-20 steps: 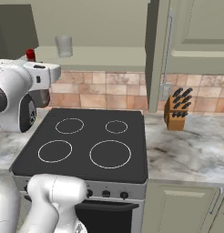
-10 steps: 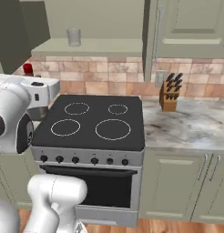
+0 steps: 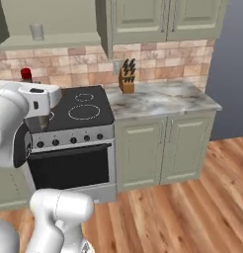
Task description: There is a bowl on the dining counter. Grab a lemon wedge from the fridge and place it in the bowl. Then get the liquor bottle and glass cup from the cabinet and place them next to the bowl.
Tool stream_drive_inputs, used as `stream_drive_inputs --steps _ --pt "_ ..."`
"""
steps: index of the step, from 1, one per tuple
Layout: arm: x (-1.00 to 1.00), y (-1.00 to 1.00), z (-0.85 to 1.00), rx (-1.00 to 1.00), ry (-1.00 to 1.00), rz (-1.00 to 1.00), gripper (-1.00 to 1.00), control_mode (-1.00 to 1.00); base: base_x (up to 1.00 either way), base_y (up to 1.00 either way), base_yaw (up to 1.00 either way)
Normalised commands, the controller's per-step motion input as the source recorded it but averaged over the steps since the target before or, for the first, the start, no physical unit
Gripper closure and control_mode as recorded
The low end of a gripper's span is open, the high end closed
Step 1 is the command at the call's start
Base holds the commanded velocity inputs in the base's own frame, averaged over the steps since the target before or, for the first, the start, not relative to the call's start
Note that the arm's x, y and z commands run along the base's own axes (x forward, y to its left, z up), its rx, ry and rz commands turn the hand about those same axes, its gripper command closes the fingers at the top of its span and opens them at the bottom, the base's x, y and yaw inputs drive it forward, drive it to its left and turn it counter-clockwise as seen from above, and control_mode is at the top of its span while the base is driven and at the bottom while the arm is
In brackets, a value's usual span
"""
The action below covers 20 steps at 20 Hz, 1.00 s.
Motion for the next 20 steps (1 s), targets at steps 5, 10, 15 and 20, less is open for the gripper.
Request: stream_drive_inputs --steps 5,10,15,20 --pt "0.00 0.00 0.00 0.00 0.00 0.00 1.00 1.00 -0.74 0.00 -0.70" --pt "0.00 0.00 0.00 0.00 0.00 0.00 1.00 1.00 -0.19 -0.02 -0.75" --pt "0.00 0.00 0.00 0.00 0.00 0.00 1.00 1.00 0.19 0.00 -0.74" --pt "0.00 0.00 0.00 0.00 0.00 0.00 1.00 1.00 0.54 0.00 -0.64"
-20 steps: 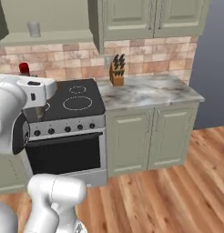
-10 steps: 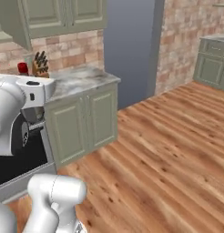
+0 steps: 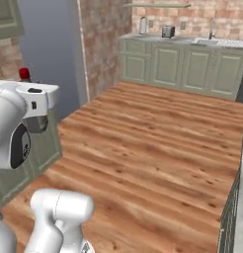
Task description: There is a bowl on the dining counter. Grab a lemon wedge from the fridge and place it in the bowl. Then get the liquor bottle and glass cup from the cabinet and place them next to the bowl.
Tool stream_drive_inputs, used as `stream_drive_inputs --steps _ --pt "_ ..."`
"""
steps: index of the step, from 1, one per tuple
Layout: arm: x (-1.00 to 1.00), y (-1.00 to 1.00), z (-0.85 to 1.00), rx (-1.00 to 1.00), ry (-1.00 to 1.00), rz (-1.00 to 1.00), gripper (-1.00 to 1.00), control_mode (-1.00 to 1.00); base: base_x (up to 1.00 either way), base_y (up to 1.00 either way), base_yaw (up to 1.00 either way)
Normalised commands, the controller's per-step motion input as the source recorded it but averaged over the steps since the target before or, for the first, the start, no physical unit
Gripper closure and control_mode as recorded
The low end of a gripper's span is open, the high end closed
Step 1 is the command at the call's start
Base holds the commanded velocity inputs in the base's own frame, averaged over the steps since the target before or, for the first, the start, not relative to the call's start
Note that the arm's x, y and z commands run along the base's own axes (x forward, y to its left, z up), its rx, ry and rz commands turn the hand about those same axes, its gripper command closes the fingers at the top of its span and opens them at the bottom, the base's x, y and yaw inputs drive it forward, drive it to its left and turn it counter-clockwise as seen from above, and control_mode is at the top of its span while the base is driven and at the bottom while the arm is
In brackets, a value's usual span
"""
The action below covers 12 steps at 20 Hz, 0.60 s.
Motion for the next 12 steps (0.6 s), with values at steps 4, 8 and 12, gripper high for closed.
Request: stream_drive_inputs --steps 4,8,12 --pt "0.00 0.00 0.00 0.00 0.00 0.00 1.00 1.00 0.65 0.00 -0.56" --pt "0.00 0.00 0.00 0.00 0.00 0.00 1.00 1.00 0.77 0.01 -0.49" --pt "0.00 0.00 0.00 0.00 0.00 0.00 1.00 1.00 0.90 0.14 -0.43"
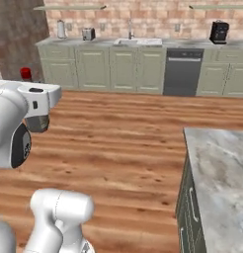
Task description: There is a bowl on the dining counter. Grab a lemon wedge from the fridge and place it in the bowl. Then get the liquor bottle and glass cup from the cabinet and place them next to the bowl.
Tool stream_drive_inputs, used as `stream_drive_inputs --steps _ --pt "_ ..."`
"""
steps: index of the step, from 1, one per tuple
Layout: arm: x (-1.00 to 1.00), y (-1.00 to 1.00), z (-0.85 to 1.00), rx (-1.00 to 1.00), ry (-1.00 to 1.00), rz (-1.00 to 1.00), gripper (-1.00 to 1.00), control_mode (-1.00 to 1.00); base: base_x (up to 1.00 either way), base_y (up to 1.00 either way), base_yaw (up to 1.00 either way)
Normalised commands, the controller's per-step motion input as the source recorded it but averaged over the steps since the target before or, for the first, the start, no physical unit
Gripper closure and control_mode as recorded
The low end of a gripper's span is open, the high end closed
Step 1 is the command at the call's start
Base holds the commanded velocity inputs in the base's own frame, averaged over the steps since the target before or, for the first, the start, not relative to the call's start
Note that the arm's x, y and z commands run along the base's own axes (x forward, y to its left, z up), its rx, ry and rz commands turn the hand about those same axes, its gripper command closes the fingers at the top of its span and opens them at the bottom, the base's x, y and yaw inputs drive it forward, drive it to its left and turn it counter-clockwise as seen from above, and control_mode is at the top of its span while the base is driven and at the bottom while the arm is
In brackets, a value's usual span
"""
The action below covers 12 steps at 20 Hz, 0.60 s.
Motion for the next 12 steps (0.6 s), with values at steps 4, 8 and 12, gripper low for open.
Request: stream_drive_inputs --steps 4,8,12 --pt "0.00 0.00 0.00 0.00 0.00 0.00 1.00 1.00 0.96 0.24 -0.42" --pt "0.00 0.00 0.00 0.00 0.00 0.00 1.00 1.00 0.98 0.30 -0.44" --pt "0.00 0.00 0.00 0.00 0.00 0.00 1.00 1.00 0.99 0.40 -0.49"
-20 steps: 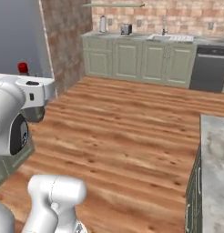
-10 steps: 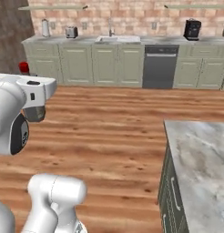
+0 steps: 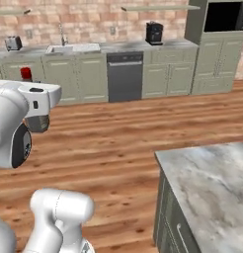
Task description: There is a bowl on the dining counter. Grab a lemon wedge from the fridge and place it in the bowl. Then get the liquor bottle and glass cup from the cabinet and place them next to the bowl.
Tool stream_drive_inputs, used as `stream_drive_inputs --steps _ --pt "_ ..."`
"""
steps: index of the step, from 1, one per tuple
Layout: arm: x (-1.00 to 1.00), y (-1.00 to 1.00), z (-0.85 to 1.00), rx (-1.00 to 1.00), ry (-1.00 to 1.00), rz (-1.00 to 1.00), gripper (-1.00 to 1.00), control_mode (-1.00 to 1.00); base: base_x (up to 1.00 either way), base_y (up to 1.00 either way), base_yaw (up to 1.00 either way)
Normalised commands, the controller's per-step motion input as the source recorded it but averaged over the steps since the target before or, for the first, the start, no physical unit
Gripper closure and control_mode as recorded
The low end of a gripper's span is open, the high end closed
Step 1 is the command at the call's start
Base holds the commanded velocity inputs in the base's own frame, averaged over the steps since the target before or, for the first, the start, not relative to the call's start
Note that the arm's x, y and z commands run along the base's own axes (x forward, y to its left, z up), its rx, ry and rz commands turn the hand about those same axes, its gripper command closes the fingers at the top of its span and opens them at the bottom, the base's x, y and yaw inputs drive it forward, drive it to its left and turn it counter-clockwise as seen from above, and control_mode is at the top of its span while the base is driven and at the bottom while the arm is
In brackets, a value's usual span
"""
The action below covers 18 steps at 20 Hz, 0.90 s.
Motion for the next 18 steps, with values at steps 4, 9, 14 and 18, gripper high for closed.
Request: stream_drive_inputs --steps 4,9,14,18 --pt "0.00 0.00 0.00 0.00 0.00 0.00 1.00 1.00 0.98 0.45 -0.52" --pt "0.00 0.00 0.00 0.00 0.00 0.00 1.00 1.00 0.77 0.52 -0.62" --pt "0.00 0.00 0.00 0.00 0.00 0.00 1.00 1.00 0.50 0.60 -0.70" --pt "0.00 0.00 0.00 0.00 0.00 0.00 1.00 1.00 0.40 0.62 -0.71"
